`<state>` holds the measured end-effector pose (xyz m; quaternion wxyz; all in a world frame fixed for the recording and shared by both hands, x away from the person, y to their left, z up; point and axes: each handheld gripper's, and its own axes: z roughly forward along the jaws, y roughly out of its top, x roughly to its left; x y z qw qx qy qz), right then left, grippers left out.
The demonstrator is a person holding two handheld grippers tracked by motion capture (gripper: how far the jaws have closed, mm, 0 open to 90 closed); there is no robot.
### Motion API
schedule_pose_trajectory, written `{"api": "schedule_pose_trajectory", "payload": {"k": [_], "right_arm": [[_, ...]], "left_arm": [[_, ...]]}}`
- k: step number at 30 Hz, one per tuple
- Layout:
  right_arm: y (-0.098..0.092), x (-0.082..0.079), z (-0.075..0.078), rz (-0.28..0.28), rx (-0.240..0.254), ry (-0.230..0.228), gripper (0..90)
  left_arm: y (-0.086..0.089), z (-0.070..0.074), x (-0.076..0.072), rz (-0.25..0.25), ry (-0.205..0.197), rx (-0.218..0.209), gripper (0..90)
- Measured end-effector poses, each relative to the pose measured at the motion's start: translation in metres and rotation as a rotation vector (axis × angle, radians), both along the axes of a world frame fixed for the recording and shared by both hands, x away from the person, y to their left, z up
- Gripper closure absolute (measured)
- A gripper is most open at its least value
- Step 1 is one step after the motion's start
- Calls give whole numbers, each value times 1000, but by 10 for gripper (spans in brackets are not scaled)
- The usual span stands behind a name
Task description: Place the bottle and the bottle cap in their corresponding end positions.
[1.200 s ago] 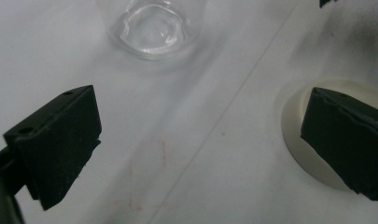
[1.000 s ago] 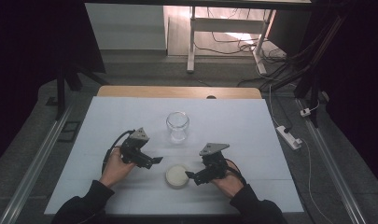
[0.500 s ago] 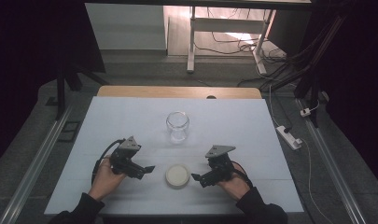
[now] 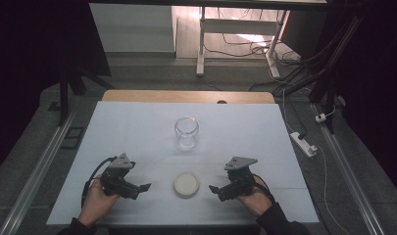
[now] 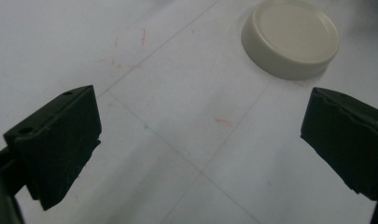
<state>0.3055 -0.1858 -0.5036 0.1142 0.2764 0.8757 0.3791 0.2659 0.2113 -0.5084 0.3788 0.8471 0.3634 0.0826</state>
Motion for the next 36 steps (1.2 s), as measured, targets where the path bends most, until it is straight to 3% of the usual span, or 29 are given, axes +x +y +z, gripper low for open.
{"api": "schedule_pose_trajectory", "payload": {"k": [10, 24, 36], "right_arm": [[-20, -12, 2, -39, -11, -13, 0], [-58, -33, 7, -136, 5, -35, 0], [-88, -49, 6, -233, 8, -5, 0]], "left_arm": [[21, -3, -24, 56, 7, -14, 0], [48, -8, -59, 134, 7, -23, 0], [67, -14, -82, 193, 26, -24, 0]]}}
